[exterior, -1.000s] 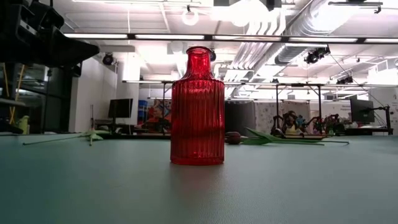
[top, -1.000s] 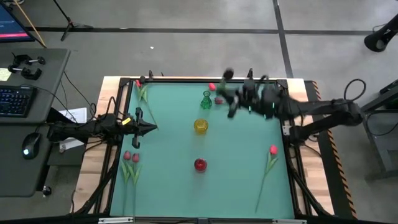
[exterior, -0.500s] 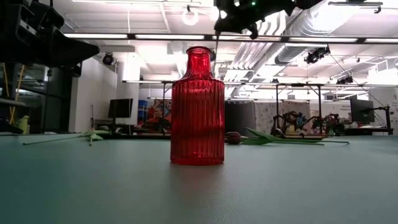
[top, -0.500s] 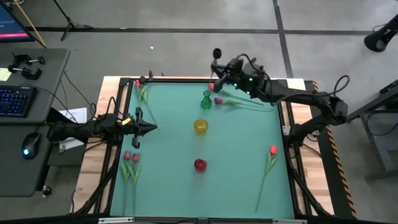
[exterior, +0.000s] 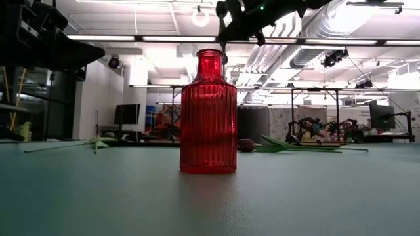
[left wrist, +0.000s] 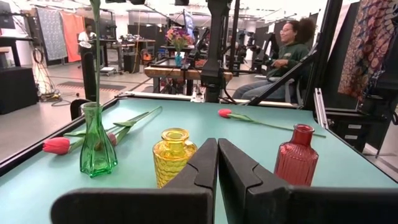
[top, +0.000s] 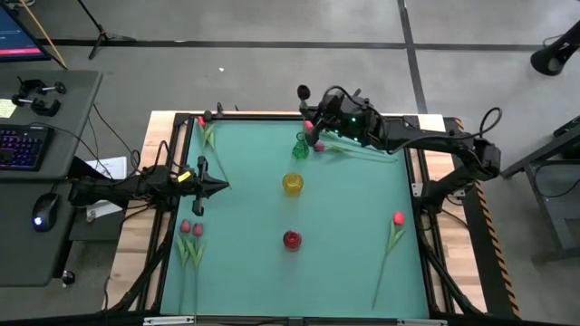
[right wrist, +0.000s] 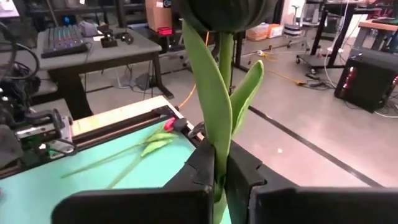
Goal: Sort flowers into vase by color
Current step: Put the right black flower into the green flower vase
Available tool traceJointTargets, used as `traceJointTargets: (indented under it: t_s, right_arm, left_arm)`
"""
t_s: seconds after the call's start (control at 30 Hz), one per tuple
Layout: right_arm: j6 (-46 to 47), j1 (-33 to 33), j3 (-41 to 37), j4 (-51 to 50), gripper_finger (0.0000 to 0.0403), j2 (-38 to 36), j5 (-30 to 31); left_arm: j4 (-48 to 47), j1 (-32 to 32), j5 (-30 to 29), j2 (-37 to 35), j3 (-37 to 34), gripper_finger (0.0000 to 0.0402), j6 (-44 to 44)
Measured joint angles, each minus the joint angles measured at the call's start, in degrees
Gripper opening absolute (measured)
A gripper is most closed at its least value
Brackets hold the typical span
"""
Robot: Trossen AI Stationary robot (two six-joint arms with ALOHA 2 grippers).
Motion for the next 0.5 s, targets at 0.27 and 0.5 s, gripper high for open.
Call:
traceJointTargets:
  t_s: [0.27,0.5]
  right_arm:
    - [6.4,0.0,0.0,-5.0,0.0119,-0.9,-2.3]
    - [7.0,-0.1,0.0,-11.0,0.0269,-4.0,-2.3]
  left_arm:
    - [0.0,0.0,0.0,0.0,0.0,0.0000,0.0]
    - [0.0,0.0,0.0,0.0,0.0,0.0000,0.0]
